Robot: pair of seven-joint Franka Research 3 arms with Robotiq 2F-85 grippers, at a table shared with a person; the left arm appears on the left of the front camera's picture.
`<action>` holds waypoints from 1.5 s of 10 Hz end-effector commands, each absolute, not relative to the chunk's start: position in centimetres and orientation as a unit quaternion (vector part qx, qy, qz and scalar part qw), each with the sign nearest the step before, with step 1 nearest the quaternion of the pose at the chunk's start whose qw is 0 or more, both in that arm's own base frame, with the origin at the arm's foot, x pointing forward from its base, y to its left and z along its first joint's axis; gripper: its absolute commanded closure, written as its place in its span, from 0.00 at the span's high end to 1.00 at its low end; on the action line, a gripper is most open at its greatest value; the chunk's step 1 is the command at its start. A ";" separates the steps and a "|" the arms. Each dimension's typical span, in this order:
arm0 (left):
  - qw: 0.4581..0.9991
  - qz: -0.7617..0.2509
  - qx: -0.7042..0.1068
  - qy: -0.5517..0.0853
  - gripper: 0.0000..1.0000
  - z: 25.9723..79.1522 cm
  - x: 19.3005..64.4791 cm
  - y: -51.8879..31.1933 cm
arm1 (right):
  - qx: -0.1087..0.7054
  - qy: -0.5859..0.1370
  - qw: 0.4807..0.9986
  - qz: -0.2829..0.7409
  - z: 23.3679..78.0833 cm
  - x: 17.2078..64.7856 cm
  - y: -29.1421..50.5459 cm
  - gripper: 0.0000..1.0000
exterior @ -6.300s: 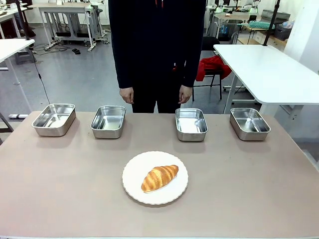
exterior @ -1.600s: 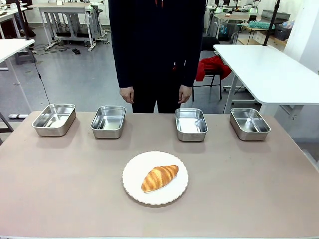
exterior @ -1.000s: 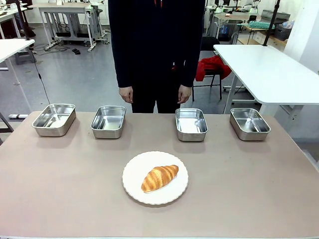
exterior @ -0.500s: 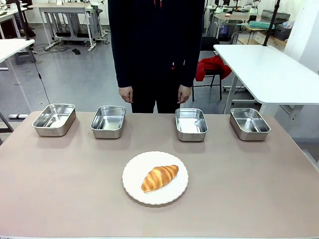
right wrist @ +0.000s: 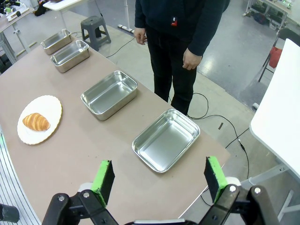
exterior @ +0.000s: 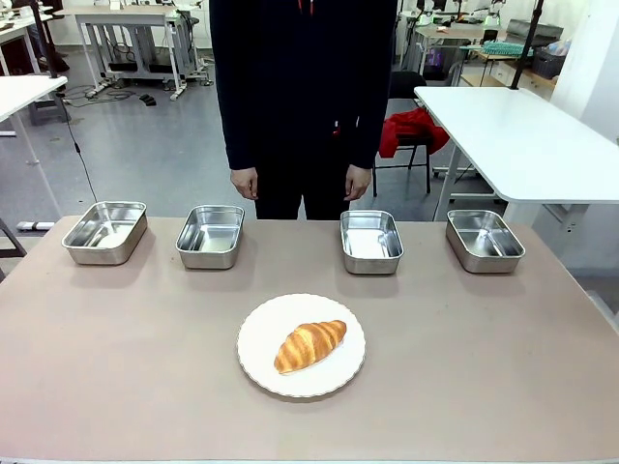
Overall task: Place the bread in the container.
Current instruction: Place the Butter Roll into the Airtight Container indicated by the human.
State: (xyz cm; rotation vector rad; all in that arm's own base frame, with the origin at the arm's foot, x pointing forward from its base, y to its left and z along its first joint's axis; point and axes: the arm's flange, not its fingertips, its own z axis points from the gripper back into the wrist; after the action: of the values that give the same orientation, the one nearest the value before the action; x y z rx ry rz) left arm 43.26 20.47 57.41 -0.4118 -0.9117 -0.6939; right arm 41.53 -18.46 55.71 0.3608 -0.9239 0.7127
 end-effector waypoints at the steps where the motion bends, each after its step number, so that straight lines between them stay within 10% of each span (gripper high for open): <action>1: 0.818 -0.330 -0.193 -0.431 1.00 57.4 43.1 20.6 | 0.170 -0.438 0.816 0.337 55.8 41.7 -18.4 1.00; 15: 0.818 -0.330 -0.193 -0.431 1.00 57.4 43.1 20.6 | 0.170 -0.438 0.816 0.337 55.8 41.7 -18.4 1.00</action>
State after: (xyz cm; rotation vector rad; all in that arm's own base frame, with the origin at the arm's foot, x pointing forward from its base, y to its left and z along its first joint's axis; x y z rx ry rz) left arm 43.26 20.47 57.41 -0.4118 -0.9117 -0.6939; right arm 41.54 -18.46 55.69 0.3609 -0.9235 0.7125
